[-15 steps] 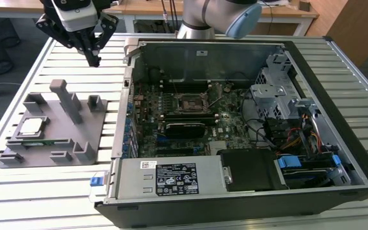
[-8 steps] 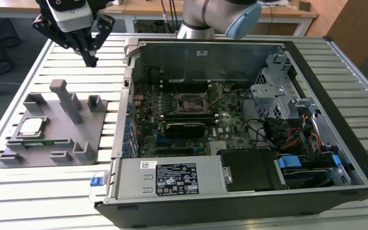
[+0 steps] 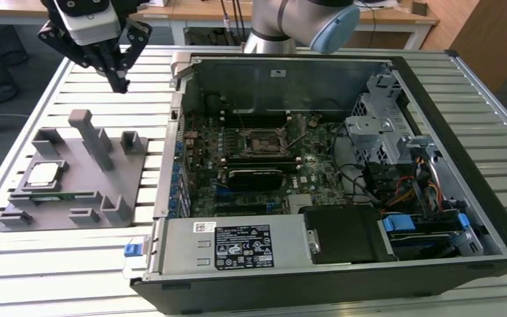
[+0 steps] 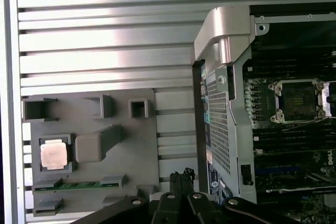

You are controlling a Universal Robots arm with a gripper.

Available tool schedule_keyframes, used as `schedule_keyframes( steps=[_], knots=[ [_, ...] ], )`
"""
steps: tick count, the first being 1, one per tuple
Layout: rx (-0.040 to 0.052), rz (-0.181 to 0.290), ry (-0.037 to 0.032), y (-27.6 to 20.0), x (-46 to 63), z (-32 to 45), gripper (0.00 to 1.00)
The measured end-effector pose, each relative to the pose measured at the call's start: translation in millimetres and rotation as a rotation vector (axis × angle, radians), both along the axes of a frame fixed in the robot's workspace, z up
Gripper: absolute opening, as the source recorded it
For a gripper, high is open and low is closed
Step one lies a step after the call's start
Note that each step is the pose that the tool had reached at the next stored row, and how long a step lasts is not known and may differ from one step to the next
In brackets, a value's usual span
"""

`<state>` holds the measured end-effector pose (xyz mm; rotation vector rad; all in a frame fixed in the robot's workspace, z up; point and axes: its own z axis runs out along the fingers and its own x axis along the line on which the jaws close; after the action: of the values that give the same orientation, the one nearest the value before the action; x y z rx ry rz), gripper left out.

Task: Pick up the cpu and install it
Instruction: 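Reach for the cpu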

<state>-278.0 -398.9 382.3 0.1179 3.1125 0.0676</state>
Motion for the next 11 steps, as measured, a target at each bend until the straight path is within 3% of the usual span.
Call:
schedule_keyframes(
  steps=[11],
  knots=[
    [0.0,0.0,0.0001,0.0,-10.2,-1.8,0.11]
  ],
)
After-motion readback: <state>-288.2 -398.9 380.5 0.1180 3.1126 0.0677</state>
